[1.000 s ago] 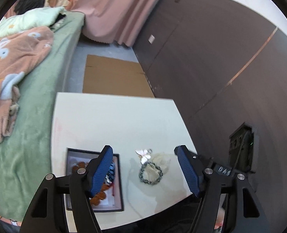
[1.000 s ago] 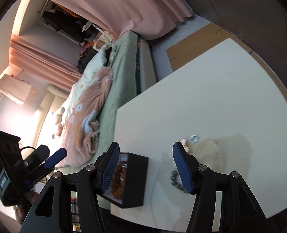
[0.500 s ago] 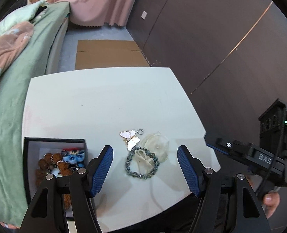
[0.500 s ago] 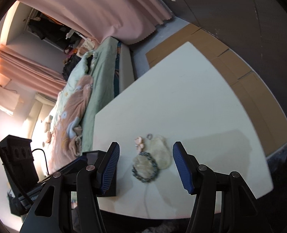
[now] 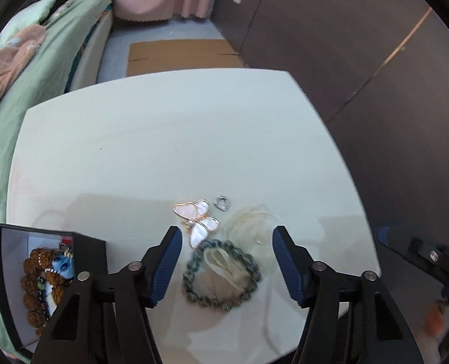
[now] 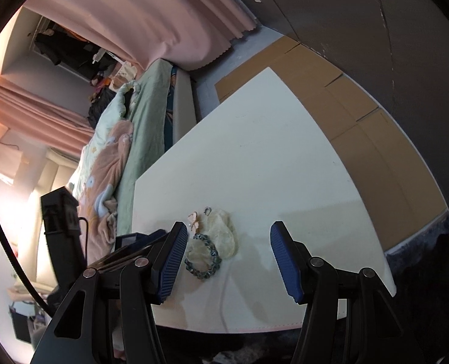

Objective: Organize jewelry
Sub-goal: 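Grasp the pink butterfly pendant with the left gripper, then carry the butterfly pendant over the black box and lower it in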

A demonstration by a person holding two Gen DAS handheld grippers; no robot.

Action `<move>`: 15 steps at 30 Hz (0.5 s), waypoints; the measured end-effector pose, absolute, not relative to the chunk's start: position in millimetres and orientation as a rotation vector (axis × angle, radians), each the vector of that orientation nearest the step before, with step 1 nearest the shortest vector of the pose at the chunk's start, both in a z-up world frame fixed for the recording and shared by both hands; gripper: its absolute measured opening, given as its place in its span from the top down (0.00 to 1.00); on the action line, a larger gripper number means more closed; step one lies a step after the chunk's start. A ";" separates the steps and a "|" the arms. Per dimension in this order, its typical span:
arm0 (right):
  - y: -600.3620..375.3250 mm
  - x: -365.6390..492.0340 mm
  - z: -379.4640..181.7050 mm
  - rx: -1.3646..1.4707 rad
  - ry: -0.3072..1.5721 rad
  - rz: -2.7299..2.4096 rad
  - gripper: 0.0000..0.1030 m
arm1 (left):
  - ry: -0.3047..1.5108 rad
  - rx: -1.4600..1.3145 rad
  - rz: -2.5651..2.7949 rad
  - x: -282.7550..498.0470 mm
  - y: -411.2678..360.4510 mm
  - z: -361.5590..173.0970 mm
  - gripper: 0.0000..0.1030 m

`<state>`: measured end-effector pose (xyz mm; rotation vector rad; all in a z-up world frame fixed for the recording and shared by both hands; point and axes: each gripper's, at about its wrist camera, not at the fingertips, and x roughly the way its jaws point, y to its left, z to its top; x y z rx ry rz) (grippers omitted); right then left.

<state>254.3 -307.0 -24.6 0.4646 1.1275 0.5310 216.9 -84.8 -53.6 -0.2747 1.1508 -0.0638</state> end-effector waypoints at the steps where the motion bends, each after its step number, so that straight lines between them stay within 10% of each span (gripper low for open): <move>1: -305.7 255.0 -25.7 0.462 1.135 0.526 0.44 | 1.156 -0.276 -0.045 219.5 -83.6 -57.7 0.43; 15: -283.1 263.5 -41.4 0.426 1.218 0.524 0.44 | 1.123 -0.293 0.022 221.5 -65.4 -64.3 0.70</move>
